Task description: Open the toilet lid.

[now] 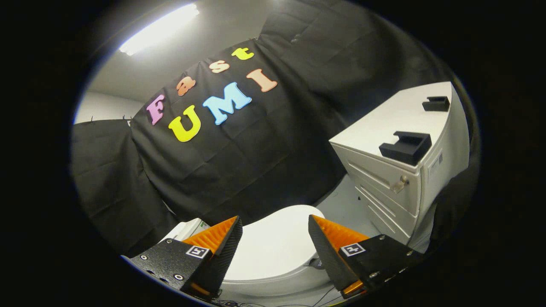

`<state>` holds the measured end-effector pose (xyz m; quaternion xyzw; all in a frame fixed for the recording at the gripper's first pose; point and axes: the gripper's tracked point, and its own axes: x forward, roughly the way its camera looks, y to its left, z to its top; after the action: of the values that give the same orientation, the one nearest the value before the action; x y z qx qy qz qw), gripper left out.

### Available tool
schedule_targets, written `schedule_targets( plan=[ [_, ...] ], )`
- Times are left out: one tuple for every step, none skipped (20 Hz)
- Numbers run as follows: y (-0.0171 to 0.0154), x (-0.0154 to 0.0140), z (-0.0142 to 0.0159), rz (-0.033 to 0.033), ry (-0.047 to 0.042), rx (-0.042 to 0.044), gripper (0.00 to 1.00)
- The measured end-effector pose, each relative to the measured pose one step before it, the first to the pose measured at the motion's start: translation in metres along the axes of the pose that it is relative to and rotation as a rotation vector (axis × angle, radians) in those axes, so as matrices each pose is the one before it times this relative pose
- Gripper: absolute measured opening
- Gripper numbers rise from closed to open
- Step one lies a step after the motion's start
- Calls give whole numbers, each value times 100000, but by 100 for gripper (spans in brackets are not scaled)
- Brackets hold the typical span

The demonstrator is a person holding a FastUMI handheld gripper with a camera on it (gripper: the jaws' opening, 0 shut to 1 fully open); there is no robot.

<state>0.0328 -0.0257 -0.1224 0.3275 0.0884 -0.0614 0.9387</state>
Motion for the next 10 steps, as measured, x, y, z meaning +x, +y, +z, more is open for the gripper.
schedule_targets(
  plan=[
    [-331,259,-549,-421,1492,1887,96],
    [-298,142,-632,-270,1335,1755,96],
    [-307,249,-514,-373,1326,2085,96],
    [-259,199,-439,-400,1160,2177,96],
    [-314,325,-389,-439,1355,2558,96],
    [-212,290,-594,-229,1394,2591,96],
    [-404,139,-461,-484,878,2472,95],
    [-448,-16,-676,-686,1105,1729,96],
    [-408,126,-450,-1239,926,1391,96],
    [-699,272,-462,-1373,673,1968,96]
  ],
)
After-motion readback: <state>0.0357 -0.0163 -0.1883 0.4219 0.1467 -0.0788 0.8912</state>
